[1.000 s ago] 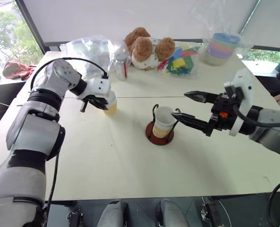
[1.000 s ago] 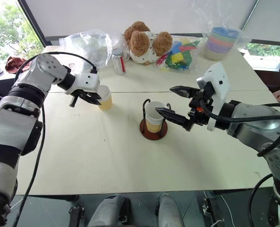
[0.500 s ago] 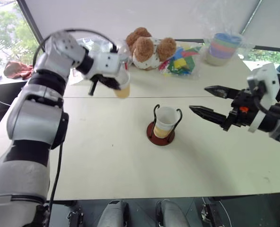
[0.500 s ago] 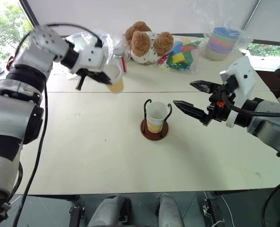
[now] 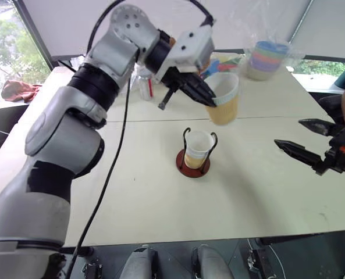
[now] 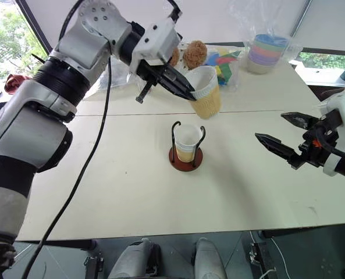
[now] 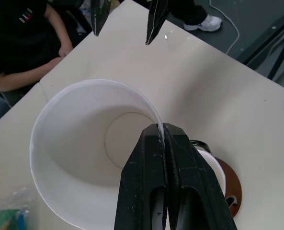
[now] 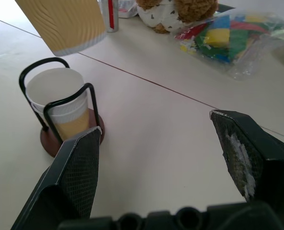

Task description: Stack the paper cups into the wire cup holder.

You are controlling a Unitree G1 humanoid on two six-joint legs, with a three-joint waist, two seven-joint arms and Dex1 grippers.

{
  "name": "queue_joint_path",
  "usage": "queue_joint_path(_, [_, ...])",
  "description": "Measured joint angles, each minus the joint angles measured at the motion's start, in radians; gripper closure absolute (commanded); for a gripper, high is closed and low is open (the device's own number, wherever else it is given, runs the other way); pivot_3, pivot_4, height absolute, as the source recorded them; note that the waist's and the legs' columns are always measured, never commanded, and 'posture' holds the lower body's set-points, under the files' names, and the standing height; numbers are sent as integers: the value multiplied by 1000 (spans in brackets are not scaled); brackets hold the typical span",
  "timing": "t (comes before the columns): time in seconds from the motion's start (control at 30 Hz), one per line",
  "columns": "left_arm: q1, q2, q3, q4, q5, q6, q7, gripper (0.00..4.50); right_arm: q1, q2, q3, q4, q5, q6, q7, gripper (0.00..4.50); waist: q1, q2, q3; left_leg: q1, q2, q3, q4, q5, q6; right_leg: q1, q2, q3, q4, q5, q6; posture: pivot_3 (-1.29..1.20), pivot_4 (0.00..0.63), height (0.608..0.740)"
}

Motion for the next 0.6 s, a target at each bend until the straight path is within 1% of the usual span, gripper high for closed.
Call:
queue_joint_path(0.17, [-1,23,-148,10,-27,-56,0,4469,27,18,-43,-44,30,15,-29,547,7,0,0,-1,0,0,0,0,0,0,0,0,-2,0,0,0,150,740])
queue_joint_path(0.23, [-1,30,-181,12,-39,-68,0,4469,36,30,-47,-46,38,15,-41,547,8,0,0,-2,-1,0,0,0,0,0,-1,0,-3,0,0,0,150,740])
queue_joint_path(0.57, [-1,30,-277,14,-70,-117,0,4469,38,53,-30,-63,59,13,-114,547,6,0,0,-2,-1,0,0,0,0,0,-1,0,-3,0,0,0,150,740])
queue_joint_path(0.6, [-1,30,-289,15,-70,-125,0,3962,38,54,-27,-63,61,12,-118,547,6,0,0,-2,-1,0,0,0,0,0,-1,0,-3,0,0,0,150,740])
